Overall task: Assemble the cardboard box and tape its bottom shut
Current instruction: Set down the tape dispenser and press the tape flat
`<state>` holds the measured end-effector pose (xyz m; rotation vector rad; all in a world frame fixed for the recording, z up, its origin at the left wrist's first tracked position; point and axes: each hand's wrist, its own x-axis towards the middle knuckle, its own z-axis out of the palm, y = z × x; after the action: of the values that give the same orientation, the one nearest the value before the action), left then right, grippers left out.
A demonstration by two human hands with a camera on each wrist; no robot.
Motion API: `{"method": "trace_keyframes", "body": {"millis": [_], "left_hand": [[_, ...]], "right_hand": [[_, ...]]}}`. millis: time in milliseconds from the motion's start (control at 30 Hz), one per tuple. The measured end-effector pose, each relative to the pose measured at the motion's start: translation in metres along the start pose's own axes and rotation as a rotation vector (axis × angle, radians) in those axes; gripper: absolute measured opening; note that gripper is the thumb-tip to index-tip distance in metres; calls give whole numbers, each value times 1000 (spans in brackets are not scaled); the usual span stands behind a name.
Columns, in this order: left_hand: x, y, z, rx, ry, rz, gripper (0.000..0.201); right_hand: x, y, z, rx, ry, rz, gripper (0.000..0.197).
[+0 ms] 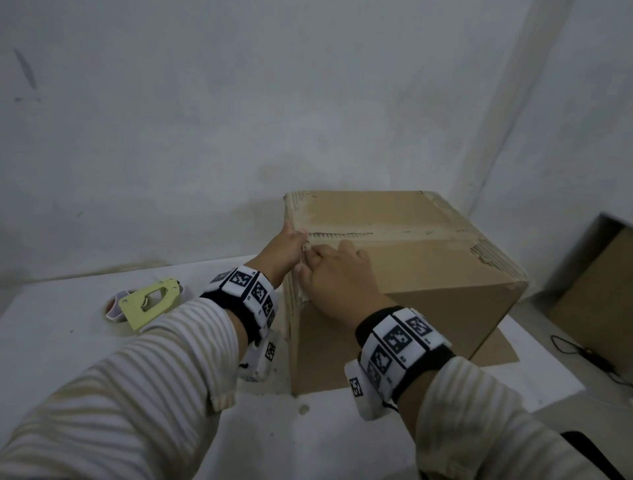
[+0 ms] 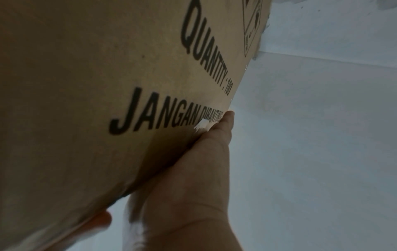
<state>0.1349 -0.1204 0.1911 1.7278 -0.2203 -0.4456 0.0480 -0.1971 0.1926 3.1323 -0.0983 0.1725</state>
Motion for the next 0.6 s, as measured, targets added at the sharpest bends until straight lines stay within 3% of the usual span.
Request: {"method": "trace_keyframes", "body": {"millis": [200, 300, 367, 500, 600], "left_hand": [[-21, -3, 6, 109, 39, 5, 49], [-33, -3, 12, 221, 82, -15, 24], [-41, -1, 22, 428, 140, 20, 15], [-54, -2, 47, 943, 302, 8, 39], [-67, -4, 72, 1132, 384, 35, 45]], "right_hand": [[-10, 16, 0, 67, 42, -40, 45], [-20, 31, -1, 100, 26, -89, 47], [-28, 46, -2, 149, 3, -120, 48], [-43, 81, -4, 187, -24, -162, 49], [-52, 107, -2, 209, -34, -177, 48]]}}
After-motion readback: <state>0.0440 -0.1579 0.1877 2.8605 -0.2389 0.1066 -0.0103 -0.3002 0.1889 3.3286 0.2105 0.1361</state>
